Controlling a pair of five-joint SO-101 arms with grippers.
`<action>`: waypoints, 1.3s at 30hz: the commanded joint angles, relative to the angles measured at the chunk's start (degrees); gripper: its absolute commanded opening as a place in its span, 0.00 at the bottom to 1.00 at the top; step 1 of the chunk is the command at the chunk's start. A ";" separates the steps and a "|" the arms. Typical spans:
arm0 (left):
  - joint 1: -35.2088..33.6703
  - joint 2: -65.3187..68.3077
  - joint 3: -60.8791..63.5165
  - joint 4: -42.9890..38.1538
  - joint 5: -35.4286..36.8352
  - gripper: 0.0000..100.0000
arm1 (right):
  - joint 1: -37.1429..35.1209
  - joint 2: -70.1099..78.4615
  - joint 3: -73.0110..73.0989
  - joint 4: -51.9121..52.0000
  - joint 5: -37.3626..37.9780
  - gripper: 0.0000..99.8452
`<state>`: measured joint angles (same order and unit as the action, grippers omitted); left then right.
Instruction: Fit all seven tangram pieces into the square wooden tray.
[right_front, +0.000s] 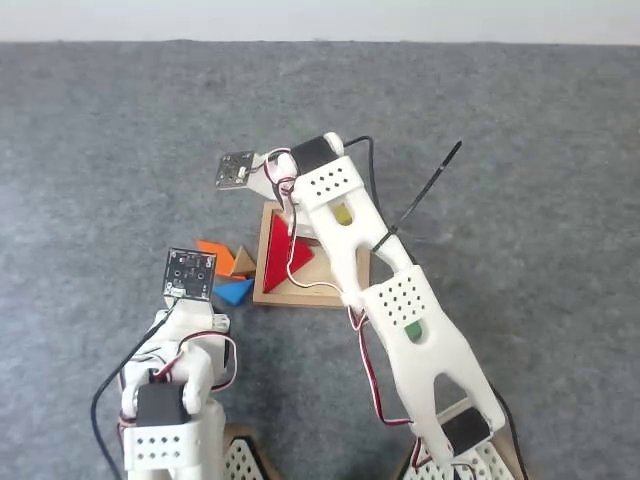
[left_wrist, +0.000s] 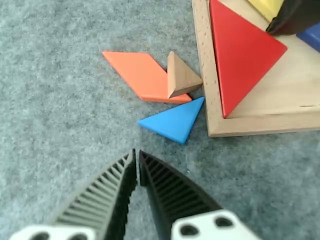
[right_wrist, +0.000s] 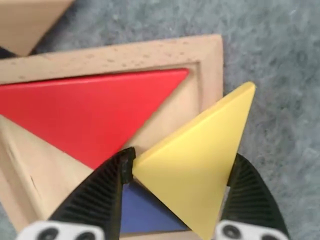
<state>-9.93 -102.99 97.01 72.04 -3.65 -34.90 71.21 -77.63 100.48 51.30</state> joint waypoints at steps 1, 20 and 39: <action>-0.09 -1.05 -0.48 0.26 0.44 0.01 | -1.89 -0.48 -1.05 2.68 1.58 0.17; -0.09 -1.05 -0.48 0.26 0.44 0.01 | -3.74 -13.58 22.42 0.40 1.49 0.17; -0.09 -1.05 -0.48 0.26 0.44 0.01 | -5.58 -12.62 18.11 2.15 -4.22 0.17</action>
<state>-9.93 -102.99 97.01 72.04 -3.65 -37.89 58.90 -57.14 100.48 48.84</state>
